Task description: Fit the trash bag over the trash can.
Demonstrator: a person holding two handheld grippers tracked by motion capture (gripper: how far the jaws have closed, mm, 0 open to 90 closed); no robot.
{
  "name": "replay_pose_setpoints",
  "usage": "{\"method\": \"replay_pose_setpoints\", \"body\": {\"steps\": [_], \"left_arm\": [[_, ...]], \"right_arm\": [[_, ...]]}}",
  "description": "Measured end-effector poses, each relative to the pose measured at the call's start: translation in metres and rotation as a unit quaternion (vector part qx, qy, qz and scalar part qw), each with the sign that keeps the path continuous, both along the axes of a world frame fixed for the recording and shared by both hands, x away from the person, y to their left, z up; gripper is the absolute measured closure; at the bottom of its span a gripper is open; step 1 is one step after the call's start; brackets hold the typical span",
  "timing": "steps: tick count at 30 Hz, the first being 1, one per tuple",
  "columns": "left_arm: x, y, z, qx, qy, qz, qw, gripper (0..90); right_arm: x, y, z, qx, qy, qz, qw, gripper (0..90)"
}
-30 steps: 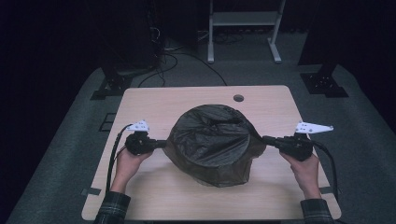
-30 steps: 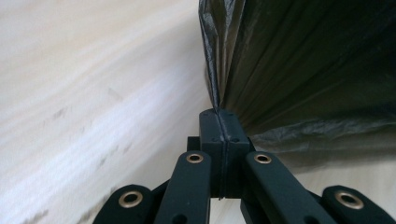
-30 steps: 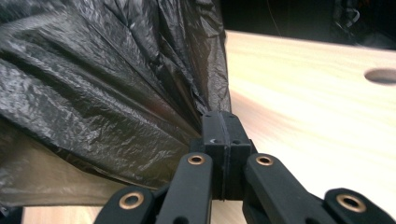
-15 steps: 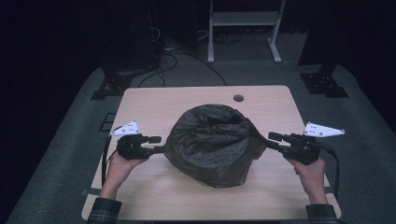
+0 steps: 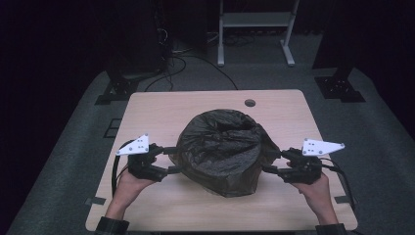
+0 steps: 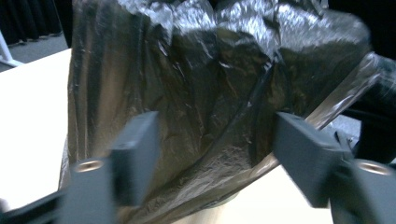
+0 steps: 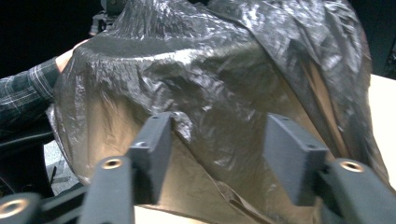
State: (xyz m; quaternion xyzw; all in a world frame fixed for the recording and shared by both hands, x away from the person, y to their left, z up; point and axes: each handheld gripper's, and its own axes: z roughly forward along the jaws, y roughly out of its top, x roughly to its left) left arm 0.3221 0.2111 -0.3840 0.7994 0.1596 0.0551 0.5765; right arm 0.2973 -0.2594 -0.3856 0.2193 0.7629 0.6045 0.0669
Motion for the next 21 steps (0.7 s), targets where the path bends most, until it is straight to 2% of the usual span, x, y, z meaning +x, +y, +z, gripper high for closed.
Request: {"method": "replay_pose_setpoints", "body": {"steps": [1,2,3,4,5,6,7,9,12,13,14,17,19,21], "left_arm": [[0.0,-0.001,-0.001,-0.001,-0.002,-0.005,1.0,41.9],[0.0,-0.001,-0.001,-0.001,-0.002,-0.005,1.0,49.1],[-0.001,-0.002,-0.001,0.0,-0.007,-0.009,0.9999,49.1],[-0.002,-0.003,-0.001,0.004,-0.009,-0.011,0.9999,66.8],[-0.003,-0.004,-0.002,0.004,-0.008,-0.02,0.9998,66.8],[-0.004,-0.005,-0.002,0.006,-0.009,-0.026,0.9996,74.5],[-0.005,-0.008,-0.002,0.008,-0.007,-0.038,0.9992,88.3],[-0.006,-0.009,-0.003,0.009,0.0,-0.043,0.999,89.7],[-0.007,-0.012,-0.007,0.027,0.007,-0.048,0.9985,89.8],[-0.009,-0.011,-0.012,0.034,0.013,-0.048,0.9982,89.8],[-0.009,-0.011,-0.012,0.034,0.013,-0.048,0.9982,89.8],[-0.009,-0.007,-0.021,0.048,0.024,-0.044,0.9976,89.8],[-0.01,-0.006,-0.029,0.07,0.03,-0.04,0.9963,89.8],[-0.011,-0.007,-0.032,0.078,0.03,-0.04,0.9957,89.8]], "right_arm": [[0.0,0.002,0.0,-0.002,-0.002,0.002,1.0,52.8],[0.0,0.002,0.0,-0.002,-0.002,0.002,1.0,52.8],[0.0,0.003,0.001,-0.005,-0.004,0.003,1.0,56.9],[0.0,0.005,0.001,-0.01,-0.003,0.007,0.9999,71.6],[0.0,0.005,0.001,-0.01,-0.003,0.007,0.9999,71.6],[0.0,0.006,0.001,-0.012,-0.003,0.01,0.9999,77.8],[0.0,0.008,0.001,-0.015,0.0,0.018,0.9997,88.2],[0.0,0.009,0.001,-0.018,0.003,0.023,0.9996,90.0],[-0.002,0.011,-0.001,-0.028,0.012,0.029,0.9991,90.0],[-0.003,0.011,-0.004,-0.039,0.016,0.031,0.9986,90.0],[-0.003,0.011,-0.004,-0.039,0.016,0.031,0.9986,90.0],[-0.004,0.009,-0.013,-0.053,0.029,0.029,0.9978,90.0],[-0.003,0.007,-0.024,-0.068,0.046,0.024,0.9964,90.0],[-0.002,0.007,-0.028,-0.071,0.052,0.023,0.9959,90.0]]}}
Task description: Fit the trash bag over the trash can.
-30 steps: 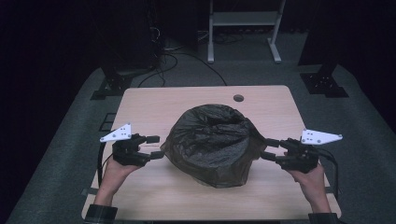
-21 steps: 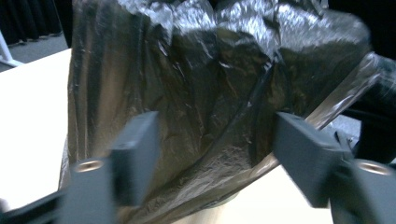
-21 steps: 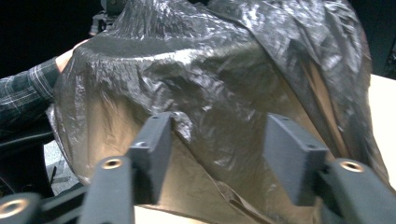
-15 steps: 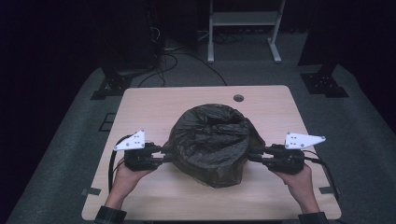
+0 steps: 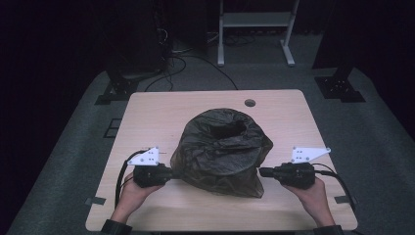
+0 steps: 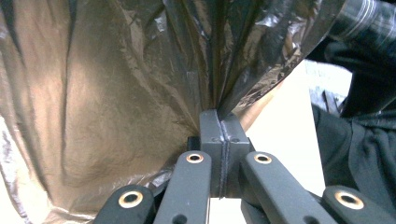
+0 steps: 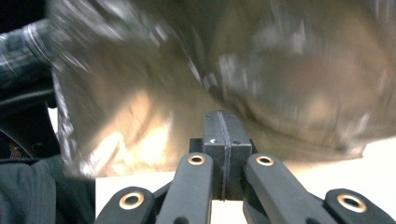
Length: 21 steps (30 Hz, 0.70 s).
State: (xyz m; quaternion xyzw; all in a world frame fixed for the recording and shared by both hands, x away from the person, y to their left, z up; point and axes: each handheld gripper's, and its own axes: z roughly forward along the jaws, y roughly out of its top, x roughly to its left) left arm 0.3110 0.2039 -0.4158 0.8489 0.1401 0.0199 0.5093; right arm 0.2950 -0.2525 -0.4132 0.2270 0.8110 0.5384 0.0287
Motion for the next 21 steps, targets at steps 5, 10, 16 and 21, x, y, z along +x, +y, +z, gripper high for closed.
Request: {"method": "replay_pose_setpoints", "body": {"steps": [5,10,16,21], "left_arm": [[-0.003,-0.003,-0.01,0.029,-0.004,0.004,0.9996,80.7],[-0.012,0.003,-0.007,0.004,0.004,0.016,0.9999,50.4],[-0.024,0.016,-0.011,0.001,0.016,0.035,0.9993,17.8],[-0.03,0.024,-0.024,0.027,0.024,0.054,0.9979,2.8]], "right_arm": [[0.0,-0.003,-0.003,-0.001,0.002,-0.005,1.0,90.0],[-0.002,-0.012,0.015,0.028,-0.016,-0.024,0.9992,66.2],[-0.001,-0.016,0.038,0.027,-0.037,-0.042,0.9981,38.9],[0.001,-0.016,0.063,0.034,-0.064,-0.041,0.9965,22.8]]}}
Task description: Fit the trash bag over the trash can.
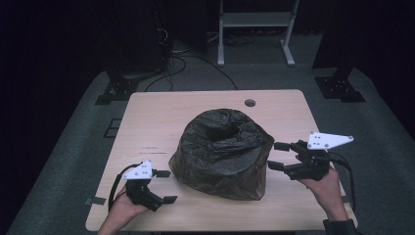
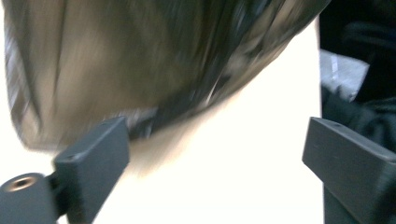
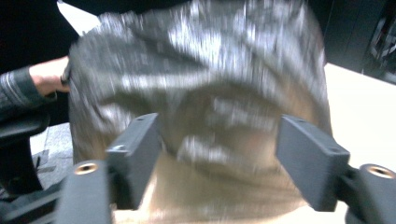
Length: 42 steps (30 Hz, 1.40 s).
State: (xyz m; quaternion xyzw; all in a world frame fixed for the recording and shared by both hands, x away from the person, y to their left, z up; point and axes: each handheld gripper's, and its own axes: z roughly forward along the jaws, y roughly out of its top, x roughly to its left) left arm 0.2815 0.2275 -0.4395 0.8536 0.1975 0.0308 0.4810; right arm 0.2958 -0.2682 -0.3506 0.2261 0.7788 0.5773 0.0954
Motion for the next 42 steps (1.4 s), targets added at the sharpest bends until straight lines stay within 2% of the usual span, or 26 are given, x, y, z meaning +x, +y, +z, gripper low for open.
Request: {"method": "replay_pose_setpoints", "body": {"steps": [1,2,3,4,5,6,9,11,13,14,16,20,22,23,25,26,29,31,32,34,36,37,38,40,41,42], "left_arm": [[-0.001,0.004,-0.006,0.022,0.009,0.013,0.9996,0.0],[-0.001,0.004,-0.006,0.022,0.009,0.013,0.9996,0.0],[-0.001,0.006,-0.01,0.034,0.008,0.021,0.9992,0.0],[-0.001,0.009,-0.017,0.062,0.018,0.032,0.9974,0.0],[-0.001,0.009,-0.017,0.062,0.018,0.032,0.9974,0.0],[-0.002,0.011,-0.022,0.084,0.017,0.042,0.9954,0.0],[-0.002,0.016,-0.031,0.125,0.013,0.065,0.9899,0.0],[-0.002,0.018,-0.033,0.131,0.016,0.068,0.9888,0.0],[-0.003,0.021,-0.038,0.139,0.012,0.075,0.9874,0.0],[-0.003,0.021,-0.038,0.139,0.012,0.075,0.9874,0.0],[-0.004,0.023,-0.038,0.134,0.013,0.079,0.9877,0.0],[-0.008,0.022,-0.044,0.125,-0.02,0.087,0.9882,0.0],[-0.008,0.022,-0.044,0.125,-0.02,0.087,0.9881,0.0],[-0.008,0.022,-0.044,0.125,-0.02,0.087,0.9881,0.0],[-0.008,0.022,-0.044,0.125,-0.02,0.087,0.9881,0.0],[-0.008,0.022,-0.044,0.125,-0.02,0.087,0.9881,0.0],[-0.008,0.022,-0.044,0.125,-0.019,0.087,0.9881,0.0],[-0.008,0.022,-0.044,0.125,-0.019,0.087,0.9881,0.0],[-0.008,0.022,-0.044,0.125,-0.019,0.087,0.9882,0.0],[-0.008,0.022,-0.044,0.125,-0.019,0.087,0.9882,0.0],[-0.008,0.022,-0.044,0.125,-0.019,0.087,0.9882,0.0],[-0.008,0.022,-0.044,0.125,-0.019,0.087,0.9882,0.0],[-0.008,0.022,-0.044,0.125,-0.019,0.087,0.9882,0.0],[-0.008,0.022,-0.044,0.125,-0.019,0.087,0.9882,0.0],[-0.008,0.022,-0.044,0.125,-0.019,0.087,0.9882,0.0],[-0.008,0.022,-0.044,0.125,-0.02,0.087,0.9882,0.0]], "right_arm": [[0.002,0.003,0.013,-0.001,-0.008,0.006,0.9999,17.4],[0.002,0.003,0.013,-0.001,-0.008,0.006,0.9999,17.4],[0.003,0.005,0.017,-0.003,-0.015,0.009,0.9998,14.9],[0.006,0.011,0.029,-0.012,-0.025,0.019,0.9994,13.7],[0.006,0.011,0.029,-0.012,-0.025,0.019,0.9994,13.7],[0.007,0.016,0.034,-0.017,-0.032,0.025,0.999,13.6],[0.013,0.038,0.053,-0.048,-0.06,0.036,0.9964,12.5],[0.013,0.041,0.054,-0.051,-0.061,0.039,0.9961,12.3],[0.021,0.058,0.064,-0.068,-0.061,0.054,0.9943,12.1],[0.021,0.058,0.064,-0.068,-0.061,0.054,0.9943,12.1],[0.031,0.073,0.068,-0.089,-0.05,0.068,0.9925,11.5],[0.045,0.09,0.066,-0.114,-0.036,0.08,0.9896,11.4],[0.047,0.094,0.065,-0.122,-0.035,0.081,0.9886,11.4],[0.052,0.101,0.063,-0.141,-0.032,0.082,0.9862,11.4],[0.054,0.102,0.062,-0.146,-0.032,0.083,0.9853,11.5],[0.056,0.105,0.06,-0.156,-0.025,0.085,0.9838,11.5],[0.061,0.111,0.056,-0.2,-0.008,0.09,0.9755,11.4],[0.063,0.116,0.053,-0.234,0.005,0.094,0.9677,11.4],[0.063,0.116,0.053,-0.234,0.005,0.094,0.9677,11.4],[0.065,0.119,0.05,-0.254,0.014,0.096,0.9623,11.3],[0.066,0.121,0.046,-0.28,0.027,0.095,0.9549,11.2],[0.068,0.124,0.043,-0.297,0.035,0.1,0.9491,11.0],[0.068,0.124,0.043,-0.297,0.035,0.1,0.9491,11.0],[0.07,0.125,0.041,-0.301,0.057,0.109,0.9455,10.3],[0.072,0.125,0.04,-0.309,0.068,0.112,0.9419,10.3],[0.072,0.125,0.04,-0.309,0.068,0.112,0.9419,10.3]]}}
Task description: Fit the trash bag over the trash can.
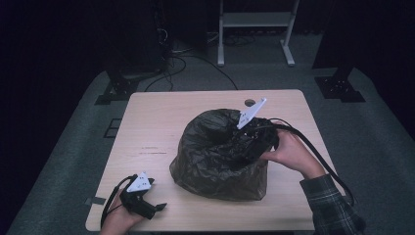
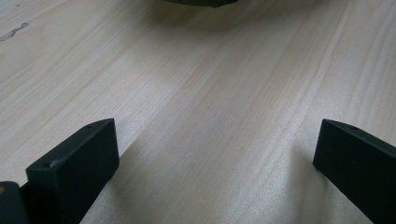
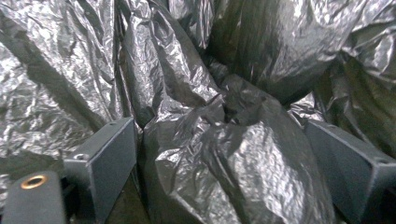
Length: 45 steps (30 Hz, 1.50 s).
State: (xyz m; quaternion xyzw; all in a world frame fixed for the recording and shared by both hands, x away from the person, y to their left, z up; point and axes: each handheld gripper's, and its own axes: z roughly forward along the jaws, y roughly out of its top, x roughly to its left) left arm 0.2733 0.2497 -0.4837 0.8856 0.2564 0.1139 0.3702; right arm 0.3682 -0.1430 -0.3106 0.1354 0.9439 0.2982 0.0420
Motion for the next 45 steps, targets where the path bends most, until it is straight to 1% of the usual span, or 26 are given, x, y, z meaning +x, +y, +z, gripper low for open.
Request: {"method": "replay_pose_setpoints", "body": {"steps": [3,5,7,8,9,15,17,18,19,20,21,22,23,25,26,27,28,30,32,33,34,35,37,39,40,45], "left_arm": [[0.0,0.0,0.0,0.0,0.0,0.0,1.0,0.0],[0.0,0.0,0.0,0.0,0.0,0.0,1.0,0.0],[0.0,0.0,0.0,0.0,0.0,0.0,1.0,0.0],[0.0,0.0,0.0,0.0,0.0,0.0,1.0,0.0],[0.0,0.0,0.0,0.0,0.0,0.0,1.0,0.0],[0.0,0.0,0.0,0.0,0.0,0.0,1.0,0.0],[0.0,0.0,0.0,0.0,0.0,0.0,1.0,0.0],[0.0,0.0,0.0,0.0,0.0,0.0,1.0,0.0],[0.0,0.0,0.0,0.0,0.0,0.0,1.0,0.0],[0.0,0.0,0.0,0.0,0.0,0.0,1.0,0.0],[0.0,0.0,0.0,0.0,0.001,0.0,1.0,0.0],[0.0,0.0,0.0,0.0,0.001,0.0,1.0,0.0],[0.0,0.0,0.0,0.0,0.001,0.0,1.0,0.0],[0.0,0.0,0.0,0.0,0.001,0.0,1.0,0.0],[0.0,0.0,0.0,0.0,0.001,0.0,1.0,0.0],[0.0,0.0,0.0,0.0,0.0,0.0,1.0,0.0],[0.0,0.0,0.0,0.0,0.0,0.0,1.0,0.0],[0.0,0.0,0.0,0.0,0.0,0.0,1.0,0.0],[0.0,0.0,0.0,0.001,0.001,0.0,1.0,0.0],[0.0,0.0,0.0,0.001,0.001,0.0,1.0,0.0],[0.0,0.0,0.0,0.0,0.001,0.0,1.0,0.0],[0.0,0.0,0.0,0.0,0.001,-0.001,1.0,0.0],[0.0,0.0,0.0,0.0,0.001,-0.001,1.0,0.0],[0.0,0.0,0.0,0.0,0.001,-0.001,1.0,0.0],[0.0,0.0,0.0,0.0,0.001,-0.001,1.0,0.0],[0.001,0.0,0.0,0.001,0.001,-0.002,1.0,0.0]], "right_arm": [[0.003,0.001,-0.001,-0.01,0.018,0.005,0.9998,10.7],[0.003,0.001,-0.001,-0.014,0.018,0.005,0.9997,10.8],[0.003,0.004,0.0,-0.04,0.022,0.007,0.9989,10.9],[0.003,0.004,0.0,-0.04,0.022,0.007,0.9989,10.9],[0.002,0.008,0.0,-0.062,0.026,0.006,0.9977,10.5],[0.003,0.01,0.001,-0.084,0.029,0.009,0.996,10.5],[0.004,0.01,0.001,-0.079,0.028,0.011,0.9964,10.5],[0.003,0.009,0.003,-0.07,0.025,0.01,0.9972,10.4],[0.003,0.006,0.012,-0.043,0.006,0.006,0.9991,10.4],[0.003,0.006,0.012,-0.043,0.006,0.006,0.9991,10.4],[0.002,0.006,0.016,-0.035,-0.002,0.004,0.9994,10.4],[0.002,0.006,0.025,-0.015,-0.014,0.004,0.9998,10.3],[0.002,0.006,0.025,-0.015,-0.014,0.004,0.9998,10.3],[0.002,0.016,0.035,-0.002,-0.021,0.009,0.9997,10.3],[0.002,0.016,0.035,-0.002,-0.021,0.009,0.9997,10.3],[0.002,0.026,0.039,0.013,-0.023,0.015,0.9995,10.3],[0.002,0.026,0.039,0.013,-0.023,0.015,0.9995,10.3],[0.004,0.038,0.04,0.02,-0.025,0.018,0.9993,10.2],[0.011,0.052,0.038,0.018,-0.024,0.02,0.9994,10.2],[0.011,0.052,0.038,0.018,-0.024,0.02,0.9994,10.2],[0.016,0.063,0.034,0.015,-0.02,0.021,0.9995,10.1],[0.016,0.063,0.034,0.015,-0.02,0.021,0.9995,10.1],[0.024,0.077,0.025,0.013,-0.008,0.022,0.9996,9.9],[0.029,0.086,0.017,-0.008,-0.002,0.016,0.9998,9.9],[0.029,0.086,0.017,-0.008,-0.002,0.016,0.9998,9.9],[0.032,0.104,-0.001,-0.04,0.008,0.025,0.9989,9.8]]}}
